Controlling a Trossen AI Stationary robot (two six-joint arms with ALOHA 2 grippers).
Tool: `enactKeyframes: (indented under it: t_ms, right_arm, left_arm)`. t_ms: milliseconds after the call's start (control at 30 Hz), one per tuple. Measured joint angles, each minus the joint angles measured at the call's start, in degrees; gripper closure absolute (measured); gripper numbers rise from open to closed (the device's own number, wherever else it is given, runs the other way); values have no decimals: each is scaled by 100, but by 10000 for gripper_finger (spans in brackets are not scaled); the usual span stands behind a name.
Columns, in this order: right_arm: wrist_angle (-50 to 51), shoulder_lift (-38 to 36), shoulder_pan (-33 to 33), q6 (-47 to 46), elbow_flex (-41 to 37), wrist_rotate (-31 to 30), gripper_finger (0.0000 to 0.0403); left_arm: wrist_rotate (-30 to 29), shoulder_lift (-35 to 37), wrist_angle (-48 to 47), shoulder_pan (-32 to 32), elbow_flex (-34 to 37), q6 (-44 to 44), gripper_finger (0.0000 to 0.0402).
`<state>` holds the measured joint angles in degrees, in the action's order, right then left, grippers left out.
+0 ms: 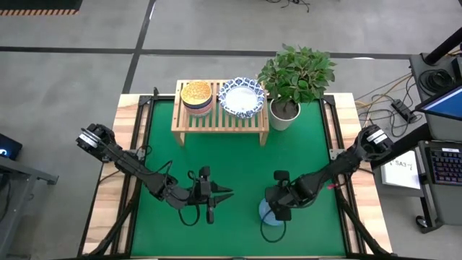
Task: Place and stack plates onto a shelf
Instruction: Stack the light blue bowl on top of the yellow bowl on the shelf
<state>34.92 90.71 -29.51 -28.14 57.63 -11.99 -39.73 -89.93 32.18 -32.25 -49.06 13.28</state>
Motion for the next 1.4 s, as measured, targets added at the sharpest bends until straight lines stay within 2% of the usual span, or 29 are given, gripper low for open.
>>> enactKeyframes:
  t_ms: [133,267,367,433,533,667,800,1067,1400]
  right_arm:
    - [-84,-43,132,314,124,-405,387]
    - [-456,19,299,650,272,-1275,389]
    - [-565,94,397,878,350,-1414,389]
    - [-603,147,430,979,375,-1448,389]
    - [-789,233,440,1153,382,-1877,389]
    - [-1264,322,507,1229,384,-2447,389]
    - [-1627,355,641,1227,390,-2563,390]
    - [-1616,362,829,1276,391,-2576,390]
    - [-1635,360,819,1316,391,-2563,390]
  left_arm:
    - [-370,0,-28,53,1,213,336]
    - [-815,2,-204,124,1,528,300]
    - [-1103,2,-498,202,2,1107,268]
    - [-1138,2,-756,262,2,1507,251]
    - [-1138,2,-1064,343,2,2049,232]
    - [-1134,-152,-1011,391,5,2073,224]
    - [-1044,-479,-759,401,-11,2011,223]
    - [-1033,-1145,-814,486,-466,2025,223]
    - [-1481,-1830,-2132,552,-1218,2191,223]
